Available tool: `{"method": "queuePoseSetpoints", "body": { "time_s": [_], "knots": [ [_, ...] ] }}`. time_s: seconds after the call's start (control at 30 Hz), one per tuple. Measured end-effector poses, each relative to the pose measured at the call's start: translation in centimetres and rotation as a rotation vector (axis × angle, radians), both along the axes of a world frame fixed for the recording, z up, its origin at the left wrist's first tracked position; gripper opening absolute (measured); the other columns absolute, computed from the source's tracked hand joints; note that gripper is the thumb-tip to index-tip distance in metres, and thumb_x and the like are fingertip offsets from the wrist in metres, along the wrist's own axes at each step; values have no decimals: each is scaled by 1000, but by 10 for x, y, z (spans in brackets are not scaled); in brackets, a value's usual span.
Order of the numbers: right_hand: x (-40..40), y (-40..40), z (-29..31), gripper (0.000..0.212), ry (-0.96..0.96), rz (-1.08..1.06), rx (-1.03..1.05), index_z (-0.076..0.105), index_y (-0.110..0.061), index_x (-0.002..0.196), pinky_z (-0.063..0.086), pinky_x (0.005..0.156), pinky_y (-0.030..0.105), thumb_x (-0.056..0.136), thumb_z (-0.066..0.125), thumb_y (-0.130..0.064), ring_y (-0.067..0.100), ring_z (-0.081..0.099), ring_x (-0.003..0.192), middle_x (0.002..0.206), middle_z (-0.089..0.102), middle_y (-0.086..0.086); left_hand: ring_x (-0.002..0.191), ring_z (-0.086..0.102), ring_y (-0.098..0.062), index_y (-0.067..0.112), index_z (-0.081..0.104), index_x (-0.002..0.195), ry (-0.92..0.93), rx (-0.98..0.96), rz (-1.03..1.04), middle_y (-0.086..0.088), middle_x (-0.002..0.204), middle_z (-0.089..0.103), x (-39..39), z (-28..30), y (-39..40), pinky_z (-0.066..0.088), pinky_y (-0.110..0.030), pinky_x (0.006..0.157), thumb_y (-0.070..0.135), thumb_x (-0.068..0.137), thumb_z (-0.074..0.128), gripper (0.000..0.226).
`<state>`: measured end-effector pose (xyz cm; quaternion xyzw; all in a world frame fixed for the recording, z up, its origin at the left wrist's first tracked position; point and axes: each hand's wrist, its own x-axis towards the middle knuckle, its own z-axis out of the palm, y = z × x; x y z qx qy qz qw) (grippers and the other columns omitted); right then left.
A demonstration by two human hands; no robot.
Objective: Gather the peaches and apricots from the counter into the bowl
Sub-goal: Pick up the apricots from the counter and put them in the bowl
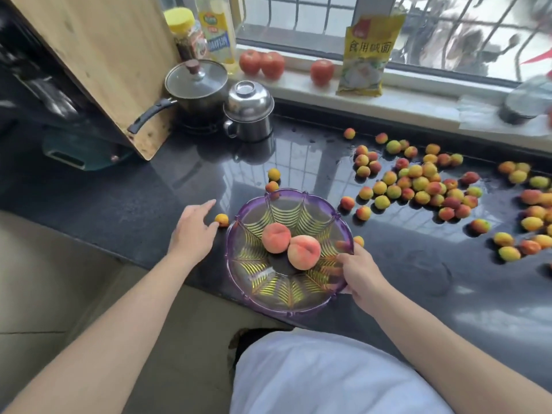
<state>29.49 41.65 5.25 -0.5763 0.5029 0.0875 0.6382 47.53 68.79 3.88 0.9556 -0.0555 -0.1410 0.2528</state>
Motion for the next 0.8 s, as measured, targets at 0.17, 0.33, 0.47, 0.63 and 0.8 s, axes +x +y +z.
{"method": "queuePoseSetpoints", "body": {
  "time_s": [0.17, 0.33, 0.47, 0.63, 0.8],
  "knots": [
    [-2, -7, 1, 21, 29, 18, -18, 57, -27, 118, 64, 71, 46, 108, 41, -19, 24, 72, 90, 110, 67, 7, 132, 57, -37, 19, 60, 151, 42, 227, -265, -14, 146, 57, 33, -9, -18, 44, -45, 112, 25, 104, 67, 48],
    [-4, -9, 0, 22, 47, 24, -7, 56, -26, 120, 62, 64, 39, 107, 40, -19, 24, 69, 93, 111, 63, 6, 116, 61, -36, 15, 71, 121, 59, 115, -70, -13, 126, 69, 21, 0, -19, 49, -44, 97, 26, 98, 75, 26],
    [-4, -11, -2, 23, 50, 46, -11, 56, -26, 122, 64, 68, 42, 107, 40, -19, 25, 68, 96, 113, 62, 6, 96, 67, -23, 24, 65, 108, -20, -205, 97, 1, 106, 73, -13, 41, -30, 48, -31, 84, 25, 95, 80, 20],
    [-4, -13, -1, 22, 57, 56, 9, 56, -26, 121, 64, 73, 44, 107, 41, -19, 24, 67, 96, 112, 61, 6, 87, 66, -1, 37, 76, 111, 98, -254, -122, 14, 101, 70, -77, 66, -61, 45, -7, 75, 18, 91, 82, 28],
    [-6, -15, -2, 21, 48, 63, 32, 57, -27, 120, 64, 72, 41, 107, 42, -20, 23, 67, 90, 109, 63, 7, 111, 62, -19, 31, 68, 136, 147, 7, -274, 8, 126, 53, -115, 32, -76, 49, -35, 97, 23, 105, 60, 33]
  ]
}}
